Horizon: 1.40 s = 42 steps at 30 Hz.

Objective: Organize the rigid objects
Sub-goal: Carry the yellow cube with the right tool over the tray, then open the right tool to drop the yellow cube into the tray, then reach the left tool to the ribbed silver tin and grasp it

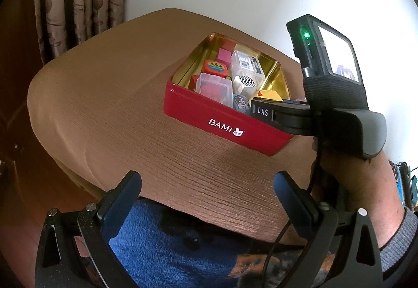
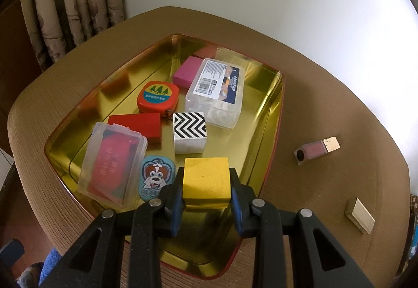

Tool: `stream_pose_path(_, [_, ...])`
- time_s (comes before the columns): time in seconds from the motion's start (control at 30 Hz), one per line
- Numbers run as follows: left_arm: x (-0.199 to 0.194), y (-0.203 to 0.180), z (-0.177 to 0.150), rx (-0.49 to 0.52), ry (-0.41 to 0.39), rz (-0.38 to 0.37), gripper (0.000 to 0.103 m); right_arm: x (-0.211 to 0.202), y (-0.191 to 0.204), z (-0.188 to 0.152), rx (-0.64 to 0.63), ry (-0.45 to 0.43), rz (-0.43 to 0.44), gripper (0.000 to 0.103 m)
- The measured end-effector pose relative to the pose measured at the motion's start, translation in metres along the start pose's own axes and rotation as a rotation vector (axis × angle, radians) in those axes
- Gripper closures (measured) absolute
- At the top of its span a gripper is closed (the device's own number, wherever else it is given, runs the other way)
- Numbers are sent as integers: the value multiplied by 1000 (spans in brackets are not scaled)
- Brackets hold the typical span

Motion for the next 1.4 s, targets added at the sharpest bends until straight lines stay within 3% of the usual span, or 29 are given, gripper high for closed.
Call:
stream_pose_path(0.47, [1, 0, 0, -6, 6, 3, 3, 2, 0, 4, -11, 35, -9, 73])
stream_pose_path(0.9, [3, -3, -1, 9, 19, 13, 3, 1, 0, 1, -1, 3, -16, 72])
stream_pose_path(1.1, [4, -8, -2, 42, 16, 17, 3, -3, -4, -3, -3, -48, 50, 63])
stream_pose_path(1.13, [4, -10, -3, 48, 14, 22, 3, -5, -3, -3, -36, -6, 80, 63])
stream_pose_path(1.2, [4, -14, -3, 65, 10, 31, 3, -25, -10, -7, -22, -77, 116, 63])
stream_pose_path(1.23, [4, -15, -4, 73, 5, 34, 3, -44, -20, -13, 1, -160, 103, 63])
stream_pose_path(1.33, [2, -19, -5, 89, -10, 28, 3, -71, -56, -30, 77, -235, 63, 62])
stream_pose_path(1.37, [1, -21, -6, 95, -16, 23, 3, -76, -73, -38, 113, -243, 73, 59])
stream_pose_path(1.4, [1, -23, -6, 101, -24, 16, 3, -79, -94, -49, 152, -248, 89, 48])
Point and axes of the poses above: each gripper's, at about its wrist camera, not at the fingertips, and x roughly the way its jaws point, y to its left, z to its top, the point moved 1 cm from there along x, roughly the way its jaws point, and after that the axes turned 8 degrees about y, right-handed, at the moved point
